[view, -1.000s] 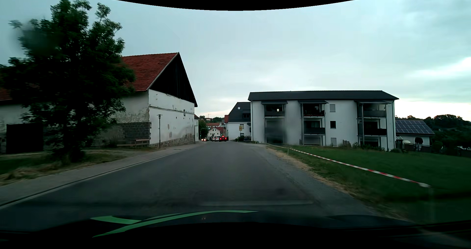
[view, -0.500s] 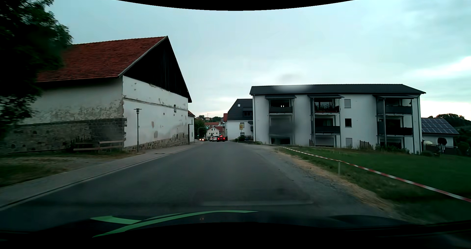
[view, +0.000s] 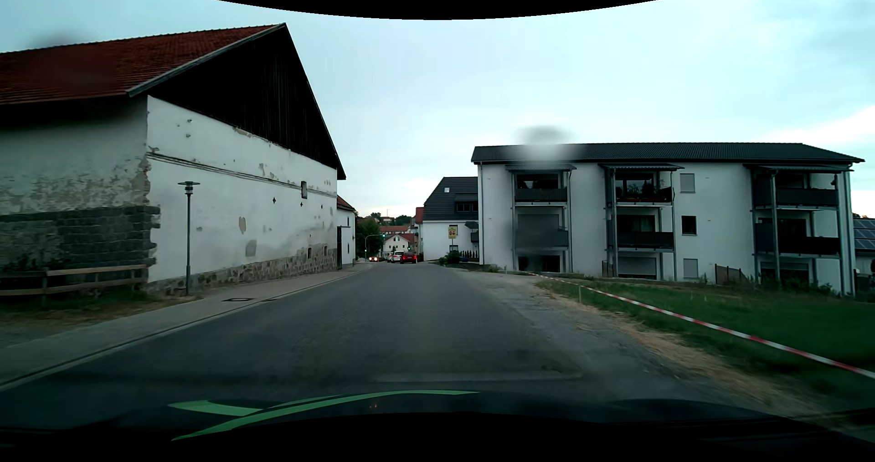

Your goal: Follow the waypoints while adhering to traffic rules and regulations

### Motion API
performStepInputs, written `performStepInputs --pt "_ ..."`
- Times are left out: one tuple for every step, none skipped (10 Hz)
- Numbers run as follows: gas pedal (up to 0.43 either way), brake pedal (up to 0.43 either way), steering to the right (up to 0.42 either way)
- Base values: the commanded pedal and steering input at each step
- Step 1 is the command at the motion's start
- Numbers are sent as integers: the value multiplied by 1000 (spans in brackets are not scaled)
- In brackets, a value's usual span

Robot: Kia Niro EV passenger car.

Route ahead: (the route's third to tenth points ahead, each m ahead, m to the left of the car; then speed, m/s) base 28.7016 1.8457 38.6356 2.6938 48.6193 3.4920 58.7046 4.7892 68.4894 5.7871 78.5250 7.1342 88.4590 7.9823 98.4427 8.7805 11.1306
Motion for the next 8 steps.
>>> performStepInputs --pt "0 43 -8" --pt "0 37 -10" --pt "0 37 -11" --pt "0 37 -12" --pt "0 37 -13" --pt "0 37 -13" --pt "0 43 -13" --pt "0 73 -13"
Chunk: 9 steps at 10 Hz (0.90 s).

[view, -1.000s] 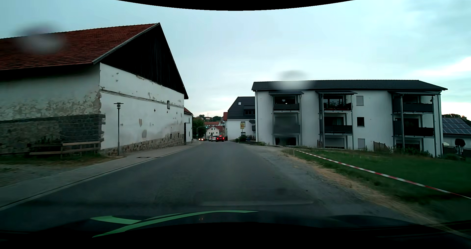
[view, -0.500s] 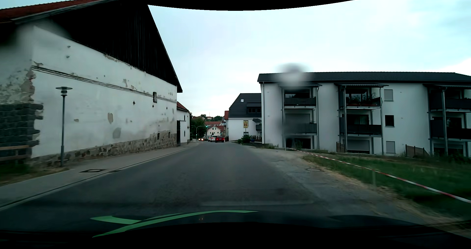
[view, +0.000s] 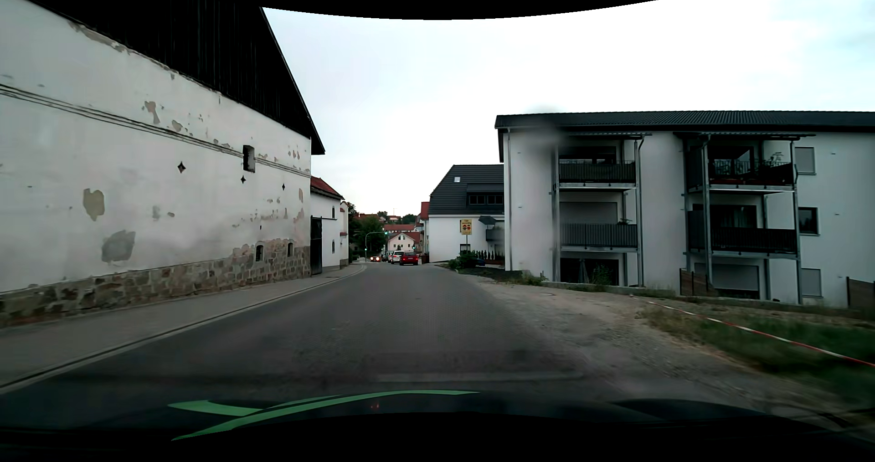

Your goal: Follow the waypoints while adhering to traffic rules and regulations

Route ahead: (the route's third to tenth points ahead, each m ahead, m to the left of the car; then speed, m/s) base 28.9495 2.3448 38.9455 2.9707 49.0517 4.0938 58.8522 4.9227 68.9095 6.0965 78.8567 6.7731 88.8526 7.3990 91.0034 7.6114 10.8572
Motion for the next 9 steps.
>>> performStepInputs --pt "0 85 -13" --pt "0 91 -14" --pt "0 104 -15" --pt "0 104 -15" --pt "0 104 -15" --pt "0 110 -15" --pt "0 116 -15" --pt "0 116 -15" --pt "0 128 -16"
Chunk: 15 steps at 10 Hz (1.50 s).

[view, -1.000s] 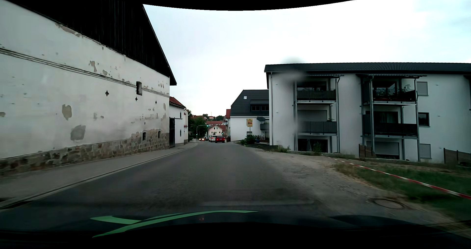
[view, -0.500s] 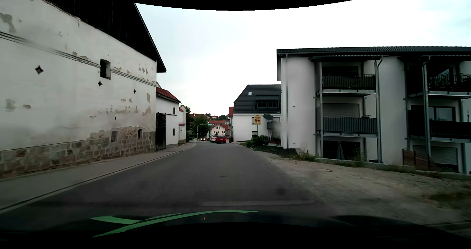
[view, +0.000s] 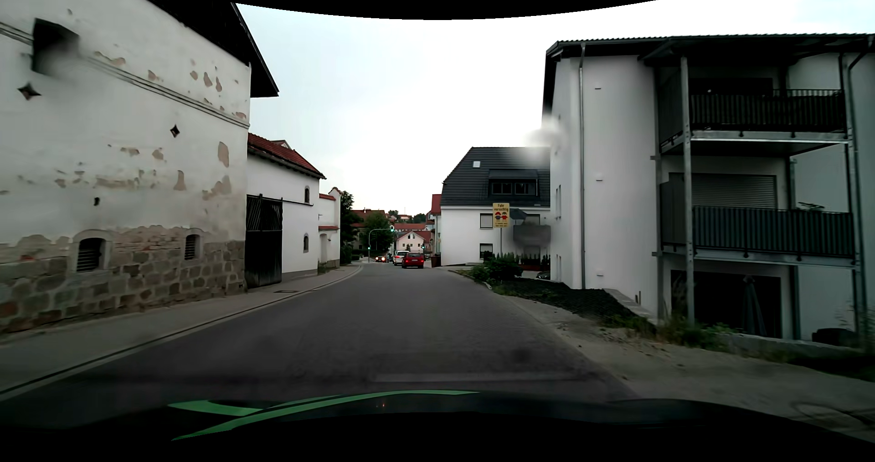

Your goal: Follow the waypoints while adhering to traffic rules and regulations

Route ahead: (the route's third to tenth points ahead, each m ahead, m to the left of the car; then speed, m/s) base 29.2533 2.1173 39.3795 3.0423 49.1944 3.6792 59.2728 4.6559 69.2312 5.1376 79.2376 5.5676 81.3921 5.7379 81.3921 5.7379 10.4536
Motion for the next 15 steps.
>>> performStepInputs --pt "0 134 -16" --pt "0 140 -15" --pt "0 146 -16" --pt "0 152 -16" --pt "0 159 -16" --pt "0 159 -16" --pt "0 159 -16" --pt "0 165 -16" --pt "0 159 -16" --pt "0 165 -17" --pt "0 165 -16" --pt "0 171 -16" --pt "0 171 -16" --pt "0 171 -16" --pt "0 171 -17"
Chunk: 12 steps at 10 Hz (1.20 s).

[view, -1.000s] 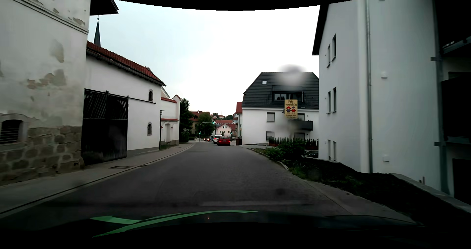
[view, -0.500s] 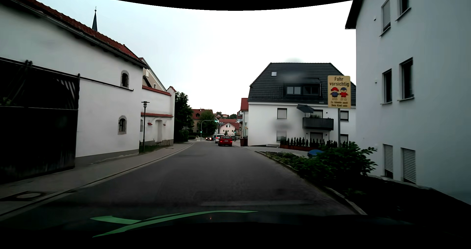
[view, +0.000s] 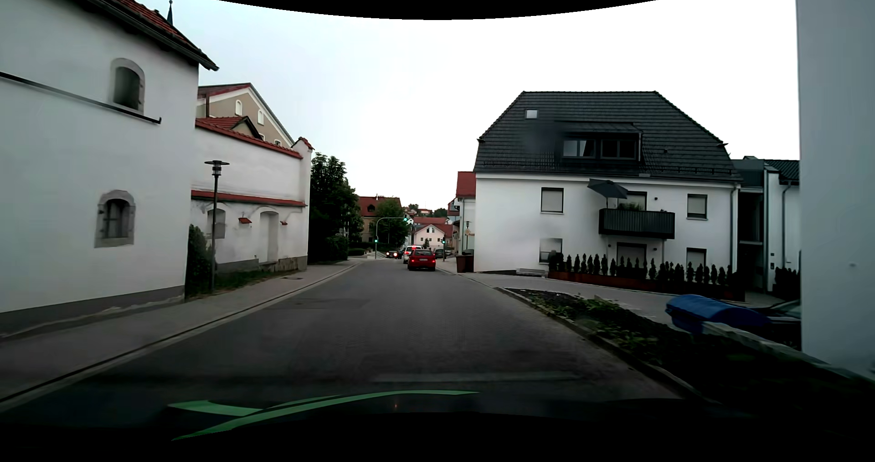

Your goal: Follow the waypoints while adhering to traffic rules and regulations

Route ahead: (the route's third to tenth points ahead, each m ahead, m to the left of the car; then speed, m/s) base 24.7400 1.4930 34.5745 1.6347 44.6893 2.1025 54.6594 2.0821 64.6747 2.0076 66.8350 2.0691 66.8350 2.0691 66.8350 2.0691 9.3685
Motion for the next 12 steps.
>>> performStepInputs --pt "0 171 -16" --pt "0 171 -16" --pt "0 177 -16" --pt "0 177 -16" --pt "0 177 -16" --pt "0 177 -16" --pt "0 183 -16" --pt "0 177 -15" --pt "0 177 -14" --pt "0 177 -13" --pt "0 177 -13" --pt "0 177 -12"
